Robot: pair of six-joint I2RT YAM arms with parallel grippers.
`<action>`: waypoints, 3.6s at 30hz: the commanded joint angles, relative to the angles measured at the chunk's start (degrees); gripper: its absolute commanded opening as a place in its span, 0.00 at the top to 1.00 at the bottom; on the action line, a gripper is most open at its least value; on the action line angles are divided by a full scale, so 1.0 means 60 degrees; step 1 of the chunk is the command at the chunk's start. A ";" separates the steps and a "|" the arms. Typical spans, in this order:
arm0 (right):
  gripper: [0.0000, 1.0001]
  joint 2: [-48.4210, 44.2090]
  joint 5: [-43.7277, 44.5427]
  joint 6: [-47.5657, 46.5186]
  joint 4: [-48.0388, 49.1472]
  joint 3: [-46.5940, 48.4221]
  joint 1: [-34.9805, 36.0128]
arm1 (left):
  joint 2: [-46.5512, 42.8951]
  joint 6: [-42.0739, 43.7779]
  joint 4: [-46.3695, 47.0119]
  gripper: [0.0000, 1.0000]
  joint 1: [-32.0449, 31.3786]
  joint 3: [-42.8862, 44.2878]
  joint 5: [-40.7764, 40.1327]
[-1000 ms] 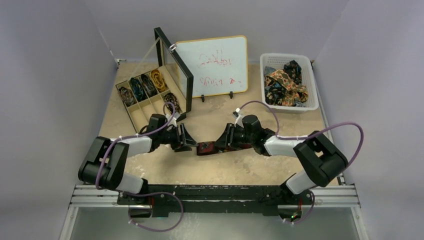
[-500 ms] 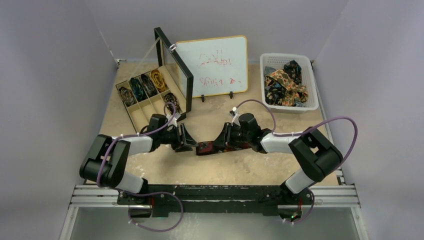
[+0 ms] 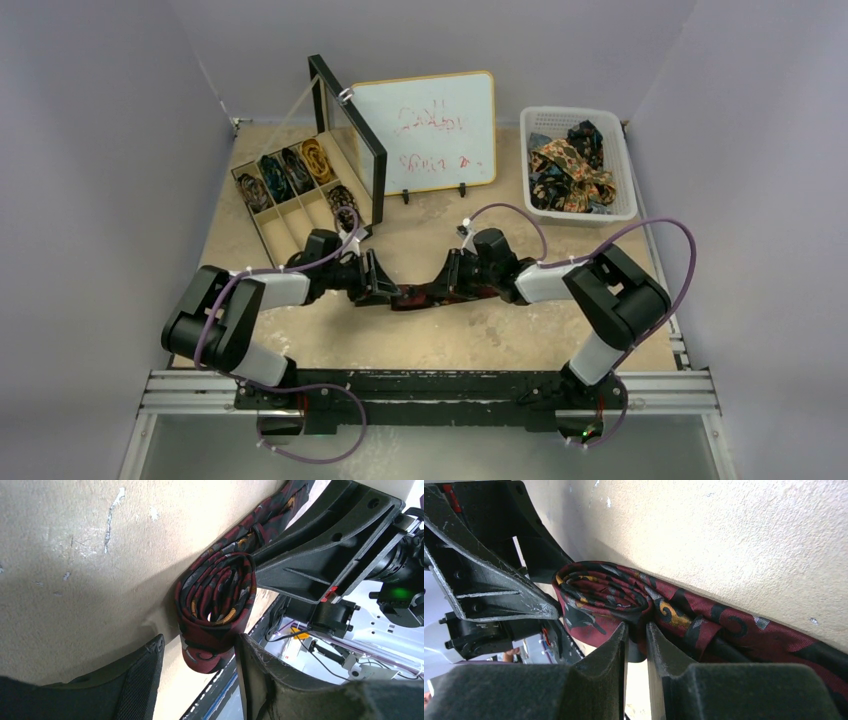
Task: Roll the ties
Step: Roll the tie at the center of the board.
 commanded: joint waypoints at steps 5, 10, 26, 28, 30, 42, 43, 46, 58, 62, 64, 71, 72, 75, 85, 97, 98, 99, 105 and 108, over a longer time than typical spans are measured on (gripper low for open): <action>0.80 0.0349 -0.0149 0.0046 0.0208 0.0208 0.0005 | -0.0202 -0.0391 0.0449 0.47 -0.0032 0.0293 -0.0398; 0.80 0.0354 -0.0142 0.0065 0.0131 0.0264 0.0005 | -0.0059 -0.0468 0.0468 0.47 -0.0149 0.0446 -0.0453; 0.80 0.0574 -0.0259 0.0616 0.0564 0.0150 0.0005 | 0.0278 -0.1017 0.0734 0.50 -0.0699 0.0474 -0.0737; 0.80 0.0612 -0.0267 0.0649 0.0591 0.0104 0.0005 | 0.0204 -0.0996 0.0595 0.50 -0.0699 0.0524 -0.0845; 0.81 0.0621 -0.0267 0.0662 0.0583 0.0079 0.0005 | 0.0113 -0.0705 0.0027 0.50 -0.0699 0.0762 -0.1076; 0.54 -0.0128 -0.0269 -0.0619 -0.0133 0.0486 0.0005 | -0.1433 0.3990 -0.2134 0.25 -0.1018 0.2233 -0.1091; 0.51 -0.0284 -0.0240 -0.0752 -0.0239 0.0545 -0.0008 | -0.1391 0.4303 -0.2555 0.25 -0.1177 0.2481 -0.1362; 0.48 -0.0507 -0.0325 -0.1118 -0.0648 0.0841 -0.0009 | -0.1153 0.4907 -0.3215 0.25 -0.1503 0.3056 -0.1757; 0.21 -0.2678 0.0143 -0.5308 0.0600 0.0744 0.0306 | -0.3558 0.1653 -0.5015 0.27 -0.0885 0.2669 -0.5062; 0.14 -0.2521 0.0228 -0.8622 -0.0399 0.1430 0.1010 | -0.3886 0.0498 -0.5864 0.27 -0.0004 0.2251 -0.5025; 0.12 -0.1880 0.0220 -0.9852 -0.1293 0.1941 0.1459 | -0.4079 0.0201 -0.6042 0.27 0.0181 0.2109 -0.5096; 0.06 -0.0328 0.0269 -1.1928 -0.2834 0.3371 0.2103 | -0.4486 -0.0033 -0.6550 0.25 0.0360 0.2064 -0.5529; 0.06 -0.0186 0.0250 -1.2134 -0.3025 0.3509 0.2149 | -0.4534 -0.0009 -0.6579 0.25 0.0393 0.2030 -0.5563; 0.02 0.0221 -0.0069 -1.2638 -0.3881 0.4006 0.2254 | -0.4642 0.0068 -0.6652 0.24 0.0481 0.1898 -0.5541; 0.03 0.1380 -0.0094 -1.3195 -0.4641 0.4627 0.2479 | -0.5022 0.0164 -0.6660 0.23 0.0644 0.1625 -0.5479; 0.38 0.2179 -0.0081 -1.3254 -0.4981 0.5079 0.2828 | -0.4869 0.0271 -0.6279 0.22 0.0749 0.1355 -0.5167; 0.44 0.2140 -0.0077 -1.3285 -0.4991 0.5058 0.2839 | -0.4853 0.0264 -0.6234 0.22 0.0758 0.1321 -0.5140; 0.47 0.2105 -0.0084 -1.3291 -0.4992 0.5026 0.2846 | -0.4831 0.0254 -0.6199 0.22 0.0763 0.1283 -0.5113; 0.48 0.2186 -0.0192 -1.3306 -0.5344 0.5130 0.2884 | -0.4556 0.0309 -0.5885 0.22 0.0784 0.1128 -0.4837; 0.36 0.2221 -0.0147 -1.3306 -0.5551 0.5282 0.2900 | -0.4476 0.0345 -0.5769 0.22 0.0795 0.1062 -0.4712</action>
